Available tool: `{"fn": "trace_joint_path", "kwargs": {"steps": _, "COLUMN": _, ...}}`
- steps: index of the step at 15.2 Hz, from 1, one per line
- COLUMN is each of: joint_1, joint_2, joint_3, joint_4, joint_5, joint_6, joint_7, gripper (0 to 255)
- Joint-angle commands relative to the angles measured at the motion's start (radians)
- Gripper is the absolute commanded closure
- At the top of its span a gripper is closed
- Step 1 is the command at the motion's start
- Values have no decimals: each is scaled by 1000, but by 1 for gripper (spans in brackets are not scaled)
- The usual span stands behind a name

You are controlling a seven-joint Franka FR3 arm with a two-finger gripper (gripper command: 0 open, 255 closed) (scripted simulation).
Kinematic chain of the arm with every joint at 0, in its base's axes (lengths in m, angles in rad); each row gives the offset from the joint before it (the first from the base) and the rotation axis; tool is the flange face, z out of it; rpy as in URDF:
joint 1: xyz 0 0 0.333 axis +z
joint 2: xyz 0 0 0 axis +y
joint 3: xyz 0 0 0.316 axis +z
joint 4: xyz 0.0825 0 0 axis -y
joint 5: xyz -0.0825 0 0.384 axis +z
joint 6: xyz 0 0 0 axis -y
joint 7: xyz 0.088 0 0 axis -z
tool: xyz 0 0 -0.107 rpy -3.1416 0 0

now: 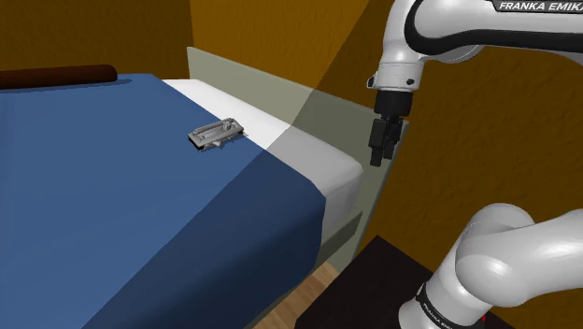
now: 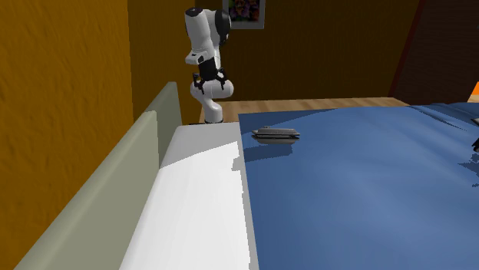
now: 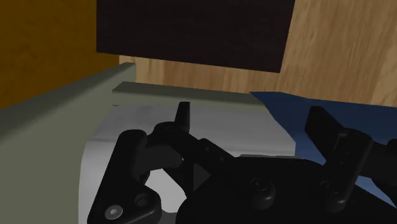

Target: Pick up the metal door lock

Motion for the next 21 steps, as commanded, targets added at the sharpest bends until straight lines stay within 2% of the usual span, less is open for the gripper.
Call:
{"fn": "trace_joint_path", "kwargs": {"steps": 1, "joint_1": 0, "joint_2": 0, "joint_3": 0, "joint_4": 0, "joint_5": 0, "joint_6": 0, "joint_7": 0, "gripper": 0}}
{"fn": "trace_joint_path", "kwargs": {"steps": 11, "joint_1": 94, "joint_2": 311, "joint_3": -11, "joint_4": 173, "joint_5": -107, "joint_6": 256, "joint_7": -300, "gripper": 0}}
{"fn": "trace_joint_path", "kwargs": {"steps": 21, "joint_1": 169, "joint_2": 588, "joint_3": 21, "joint_4": 408, "joint_5": -175, "joint_6": 438, "joint_7": -546, "gripper": 0}}
